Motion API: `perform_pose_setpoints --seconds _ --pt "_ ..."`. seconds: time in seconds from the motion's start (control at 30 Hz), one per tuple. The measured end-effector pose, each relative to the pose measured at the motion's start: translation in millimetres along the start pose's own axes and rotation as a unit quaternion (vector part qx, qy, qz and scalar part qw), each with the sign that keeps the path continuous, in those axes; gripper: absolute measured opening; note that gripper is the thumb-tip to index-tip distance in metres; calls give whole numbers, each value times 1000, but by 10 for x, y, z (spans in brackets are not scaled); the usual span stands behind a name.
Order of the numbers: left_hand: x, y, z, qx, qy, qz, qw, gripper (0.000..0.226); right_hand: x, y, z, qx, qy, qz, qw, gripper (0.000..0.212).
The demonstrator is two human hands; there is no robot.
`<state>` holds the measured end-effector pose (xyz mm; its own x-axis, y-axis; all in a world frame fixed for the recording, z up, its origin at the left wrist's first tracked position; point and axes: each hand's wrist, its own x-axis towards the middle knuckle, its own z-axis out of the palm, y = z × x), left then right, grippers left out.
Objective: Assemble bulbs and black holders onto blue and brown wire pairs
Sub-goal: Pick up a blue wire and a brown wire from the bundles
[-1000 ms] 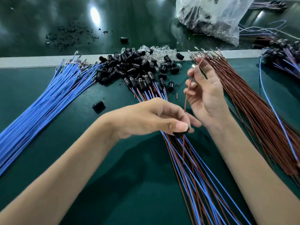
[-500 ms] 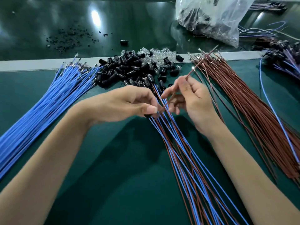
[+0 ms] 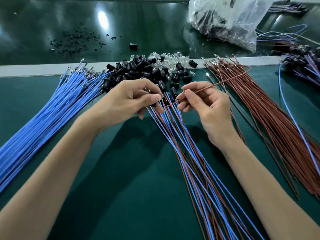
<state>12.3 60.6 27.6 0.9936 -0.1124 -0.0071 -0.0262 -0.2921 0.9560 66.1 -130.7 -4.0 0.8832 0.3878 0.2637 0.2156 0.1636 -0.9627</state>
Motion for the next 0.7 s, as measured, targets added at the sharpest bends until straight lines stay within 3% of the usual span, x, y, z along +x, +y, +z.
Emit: perform_pose_setpoints --seconds 0.13,0.23,0.3,0.5,0.7 --pt "12 -19 53 -38 6 -2 999 12 -4 7 6 0 11 2 1000 16" --pt "20 -32 91 -57 24 2 998 25 6 17 23 -19 19 3 1000 17" --pt "26 -41 110 -53 37 -2 998 22 7 20 29 -33 19 3 999 15" --pt "50 -106 115 -51 93 -16 994 12 26 18 16 31 34 16 999 6" --pt "58 -103 185 -70 130 -24 989 8 0 16 -23 29 21 -14 999 20"
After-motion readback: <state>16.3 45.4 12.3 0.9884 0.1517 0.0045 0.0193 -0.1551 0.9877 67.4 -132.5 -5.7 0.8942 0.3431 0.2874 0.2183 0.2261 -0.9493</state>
